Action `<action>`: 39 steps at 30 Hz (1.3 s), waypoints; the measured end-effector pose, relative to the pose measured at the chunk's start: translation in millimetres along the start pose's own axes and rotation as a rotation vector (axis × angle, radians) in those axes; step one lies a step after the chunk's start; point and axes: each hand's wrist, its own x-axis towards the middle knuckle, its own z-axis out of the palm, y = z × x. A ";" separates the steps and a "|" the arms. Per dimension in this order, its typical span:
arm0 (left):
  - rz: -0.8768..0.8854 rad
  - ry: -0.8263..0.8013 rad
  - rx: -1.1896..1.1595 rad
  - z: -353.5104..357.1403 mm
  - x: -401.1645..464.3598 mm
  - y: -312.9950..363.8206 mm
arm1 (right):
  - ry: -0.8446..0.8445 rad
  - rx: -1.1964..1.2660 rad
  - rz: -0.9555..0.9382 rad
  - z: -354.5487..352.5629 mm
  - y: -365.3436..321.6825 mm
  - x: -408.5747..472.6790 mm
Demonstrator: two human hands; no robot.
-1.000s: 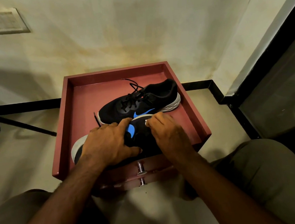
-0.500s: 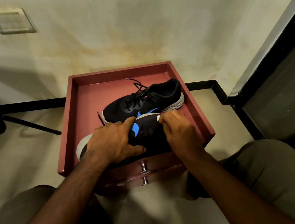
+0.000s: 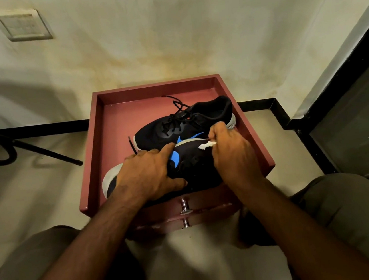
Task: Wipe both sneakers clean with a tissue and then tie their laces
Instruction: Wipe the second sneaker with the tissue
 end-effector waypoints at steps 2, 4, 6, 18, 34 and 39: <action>-0.015 -0.011 -0.005 0.3 0.6 1.2 | -0.104 -0.005 0.039 -2.0 -2.2 -8.8; -0.026 -0.019 0.002 1.1 1.9 3.0 | -0.247 -0.049 0.059 -4.9 -4.7 -29.8; -0.016 -0.024 0.016 1.0 3.0 2.7 | -0.304 -0.024 0.076 -7.6 -3.4 -39.6; -0.034 -0.034 -0.038 -3.1 3.2 0.8 | -0.259 0.059 0.039 4.5 12.5 -41.1; 0.027 0.048 -0.089 -27.1 -20.0 13.9 | 0.146 0.648 0.554 -20.2 49.9 -30.2; -0.010 -0.006 -0.210 -22.2 -26.2 14.5 | 0.140 0.549 0.430 -23.4 46.1 -35.1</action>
